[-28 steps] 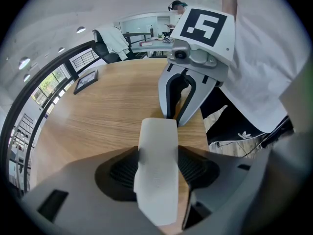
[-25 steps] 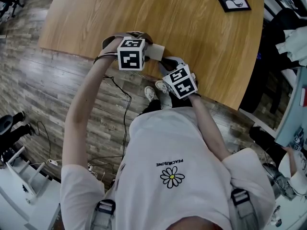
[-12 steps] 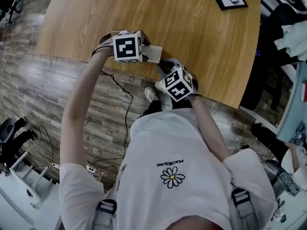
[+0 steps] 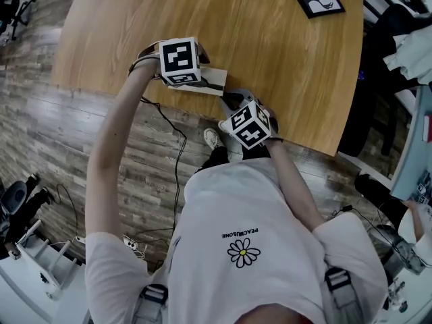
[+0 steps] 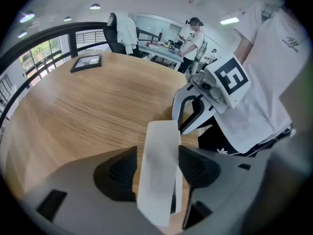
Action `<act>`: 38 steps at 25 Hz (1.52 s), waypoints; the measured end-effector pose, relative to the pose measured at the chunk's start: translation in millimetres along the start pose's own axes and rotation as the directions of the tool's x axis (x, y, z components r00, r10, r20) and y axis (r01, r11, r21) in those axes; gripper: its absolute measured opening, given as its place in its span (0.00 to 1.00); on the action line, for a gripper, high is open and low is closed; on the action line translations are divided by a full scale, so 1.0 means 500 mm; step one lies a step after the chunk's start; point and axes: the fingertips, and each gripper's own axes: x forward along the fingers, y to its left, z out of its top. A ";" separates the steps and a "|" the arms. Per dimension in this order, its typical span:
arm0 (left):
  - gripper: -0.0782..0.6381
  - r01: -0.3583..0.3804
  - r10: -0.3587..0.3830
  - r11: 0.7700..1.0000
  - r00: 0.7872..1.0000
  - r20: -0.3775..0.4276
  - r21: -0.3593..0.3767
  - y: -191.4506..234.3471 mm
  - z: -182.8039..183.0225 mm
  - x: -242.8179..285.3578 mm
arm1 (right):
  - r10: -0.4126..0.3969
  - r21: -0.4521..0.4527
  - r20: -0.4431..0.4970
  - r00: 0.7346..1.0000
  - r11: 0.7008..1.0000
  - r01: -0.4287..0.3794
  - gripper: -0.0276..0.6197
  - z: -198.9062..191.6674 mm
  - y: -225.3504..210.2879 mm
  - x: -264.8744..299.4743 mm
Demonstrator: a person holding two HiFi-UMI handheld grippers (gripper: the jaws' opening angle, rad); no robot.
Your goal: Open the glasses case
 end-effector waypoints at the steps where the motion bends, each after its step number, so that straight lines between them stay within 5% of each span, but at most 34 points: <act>1: 0.49 -0.020 0.021 1.000 1.000 0.019 -0.006 0.009 0.005 -0.007 | 0.000 0.000 0.000 1.000 1.000 0.000 0.12 0.000 -0.001 0.000; 4: 0.49 -0.101 0.101 0.995 0.994 0.043 -0.013 0.036 0.008 -0.024 | -0.001 -0.003 0.000 1.000 1.000 0.001 0.12 0.000 0.000 0.002; 8: 0.43 -0.236 0.239 0.970 0.971 -0.035 0.061 0.069 -0.017 -0.019 | 0.000 -0.014 -0.002 1.000 1.000 0.000 0.12 0.001 0.002 0.002; 14: 0.39 -0.373 0.372 0.927 0.928 0.028 0.040 0.096 -0.013 -0.020 | 0.001 -0.032 -0.002 1.000 0.999 -0.001 0.12 0.001 0.002 0.003; 19: 0.41 -0.400 0.399 0.916 0.916 0.050 0.015 0.094 -0.013 -0.028 | 0.002 -0.039 -0.001 1.000 0.999 -0.002 0.12 -0.001 0.003 0.003; 25: 0.47 -0.371 0.371 0.929 0.925 0.079 -0.008 0.067 0.003 -0.042 | -0.005 -0.047 0.013 1.000 0.999 0.005 0.12 0.007 0.004 -0.005; 31: 0.47 -0.407 0.407 0.913 0.905 0.120 -0.027 0.039 0.019 -0.076 | -0.012 -0.051 0.046 0.999 0.999 0.014 0.15 0.023 -0.002 -0.039; 35: 0.47 -0.471 0.476 0.879 0.860 0.185 -0.073 0.028 0.048 -0.131 | -0.046 -0.030 0.138 0.989 0.998 0.050 0.15 0.082 -0.038 -0.088; 38: 0.46 -0.544 0.569 0.822 0.780 0.260 -0.168 0.021 0.071 -0.215 | -0.098 -0.028 0.245 0.964 0.994 0.108 0.13 0.158 -0.074 -0.144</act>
